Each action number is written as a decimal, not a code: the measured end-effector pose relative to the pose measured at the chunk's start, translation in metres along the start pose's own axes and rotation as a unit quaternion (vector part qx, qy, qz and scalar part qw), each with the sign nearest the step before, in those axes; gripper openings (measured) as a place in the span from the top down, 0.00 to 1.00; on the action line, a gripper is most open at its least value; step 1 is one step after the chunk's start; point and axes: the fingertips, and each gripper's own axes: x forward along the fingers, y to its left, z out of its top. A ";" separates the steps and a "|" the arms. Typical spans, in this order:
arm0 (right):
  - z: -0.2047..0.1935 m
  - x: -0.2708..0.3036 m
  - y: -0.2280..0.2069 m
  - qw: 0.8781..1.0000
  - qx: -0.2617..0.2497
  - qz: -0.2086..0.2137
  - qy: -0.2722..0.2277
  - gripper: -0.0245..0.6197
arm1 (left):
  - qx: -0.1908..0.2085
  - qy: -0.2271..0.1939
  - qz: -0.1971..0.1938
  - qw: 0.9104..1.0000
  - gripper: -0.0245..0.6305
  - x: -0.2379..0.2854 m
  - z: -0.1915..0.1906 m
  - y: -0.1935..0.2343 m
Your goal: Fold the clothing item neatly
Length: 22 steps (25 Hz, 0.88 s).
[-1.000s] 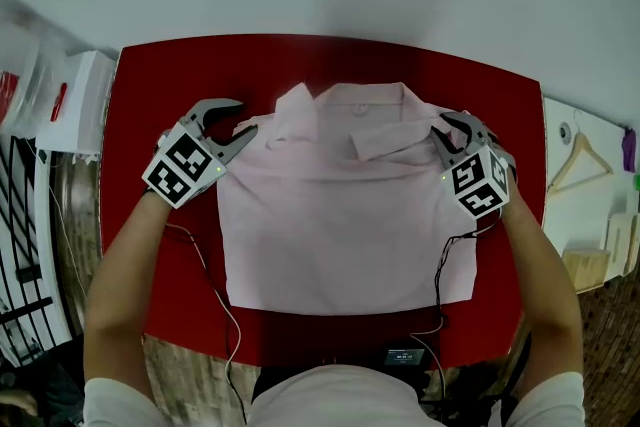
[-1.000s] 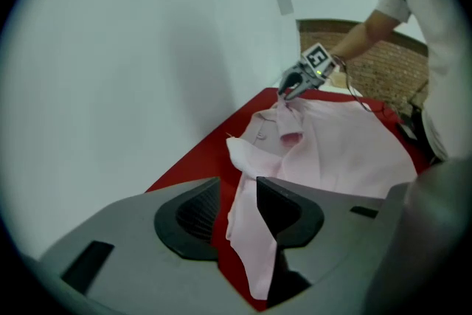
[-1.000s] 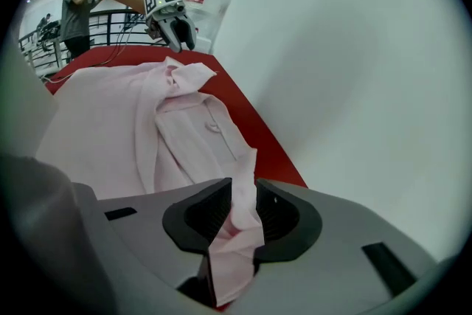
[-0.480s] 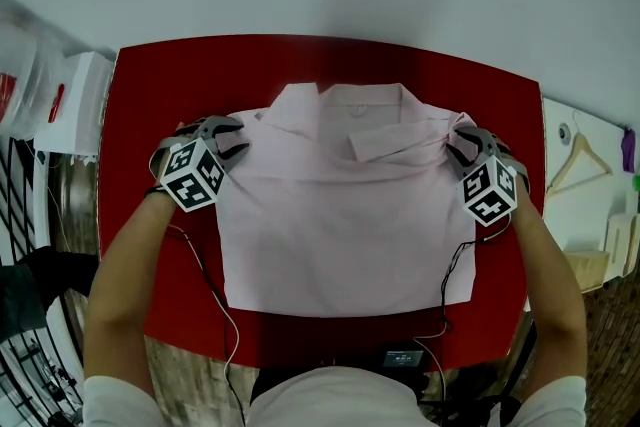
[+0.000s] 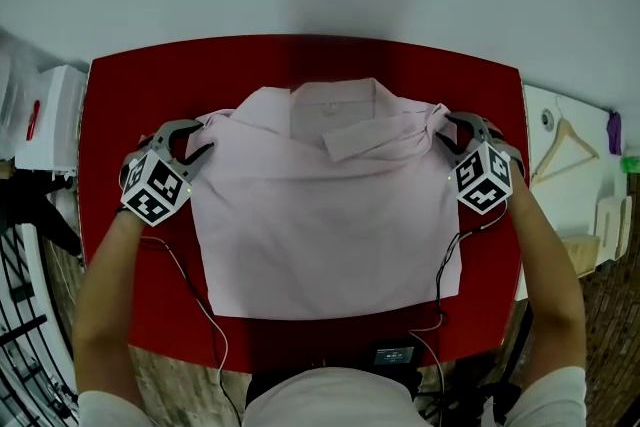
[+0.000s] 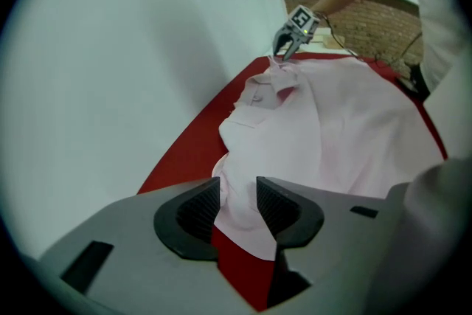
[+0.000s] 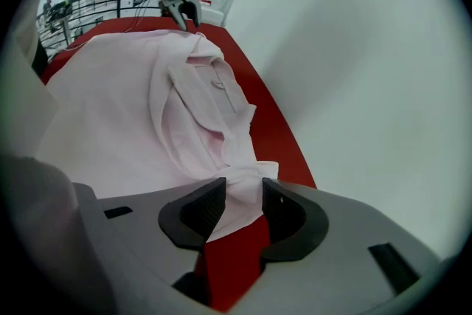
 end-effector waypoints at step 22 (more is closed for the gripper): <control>-0.059 0.027 -0.040 0.990 0.017 -0.047 0.129 0.94 | -0.197 0.000 -0.002 0.980 0.93 0.019 -0.018 0.020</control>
